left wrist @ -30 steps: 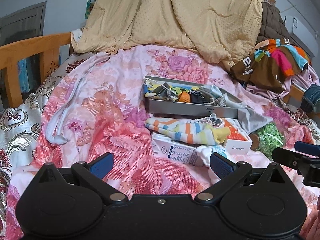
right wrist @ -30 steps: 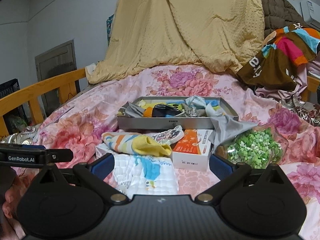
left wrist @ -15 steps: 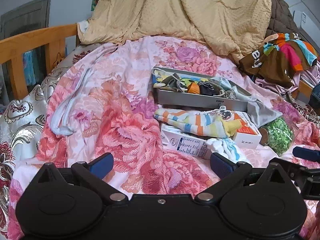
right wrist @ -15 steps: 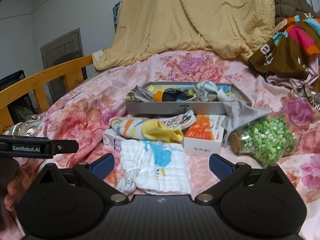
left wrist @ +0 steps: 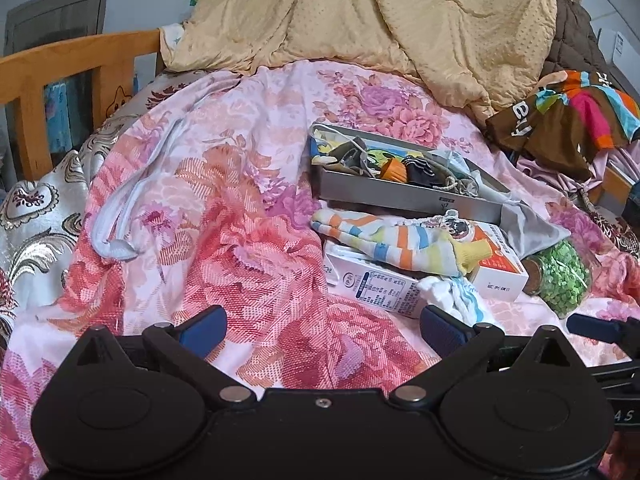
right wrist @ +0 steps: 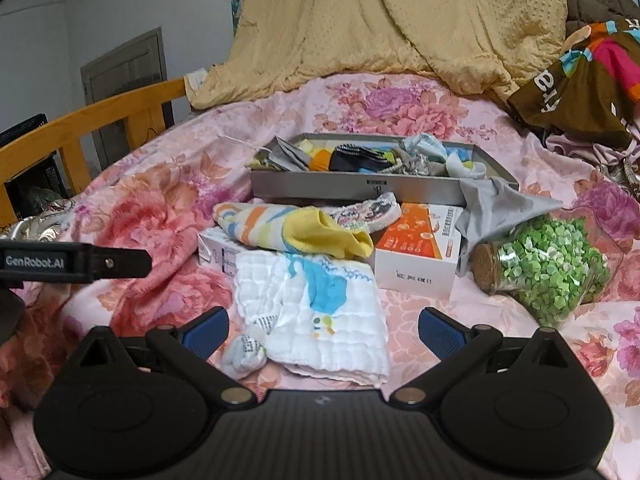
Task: Organize soft objects
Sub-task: 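Reach the right tool toward the white muslin cloth while the left tool approaches the pile, then lower the right tool onto the white muslin cloth while the left tool lowers onto the striped sock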
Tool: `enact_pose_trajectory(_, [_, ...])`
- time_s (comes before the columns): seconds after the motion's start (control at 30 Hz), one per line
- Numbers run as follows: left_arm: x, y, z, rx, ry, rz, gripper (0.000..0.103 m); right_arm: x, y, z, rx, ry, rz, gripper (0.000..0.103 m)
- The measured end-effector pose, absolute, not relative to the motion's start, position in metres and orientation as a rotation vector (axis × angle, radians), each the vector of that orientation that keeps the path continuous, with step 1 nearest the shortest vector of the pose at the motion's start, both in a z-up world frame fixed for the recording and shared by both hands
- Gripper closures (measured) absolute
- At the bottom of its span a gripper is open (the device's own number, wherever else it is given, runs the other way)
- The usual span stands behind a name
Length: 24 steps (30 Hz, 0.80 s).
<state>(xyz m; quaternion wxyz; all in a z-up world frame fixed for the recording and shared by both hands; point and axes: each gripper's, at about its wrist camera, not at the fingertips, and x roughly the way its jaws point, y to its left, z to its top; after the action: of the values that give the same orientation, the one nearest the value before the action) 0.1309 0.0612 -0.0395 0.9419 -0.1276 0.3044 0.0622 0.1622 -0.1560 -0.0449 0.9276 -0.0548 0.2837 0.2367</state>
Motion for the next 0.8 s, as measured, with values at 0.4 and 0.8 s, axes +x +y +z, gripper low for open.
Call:
enact_pose_trajectory(0.4, [0.155, 0.059, -0.035, -0.215, 0.576, 0.075, 0.001, 0.182, -0.155, -0.061, -0.061, 0.655, 0.480, 0.000])
enact_pose_trajectory(0.8, [0.195, 0.058, -0.040, -0.195, 0.537, -0.089, 0.001, 0.196, -0.151, -0.068, -0.047, 0.668, 0.507, 0.000])
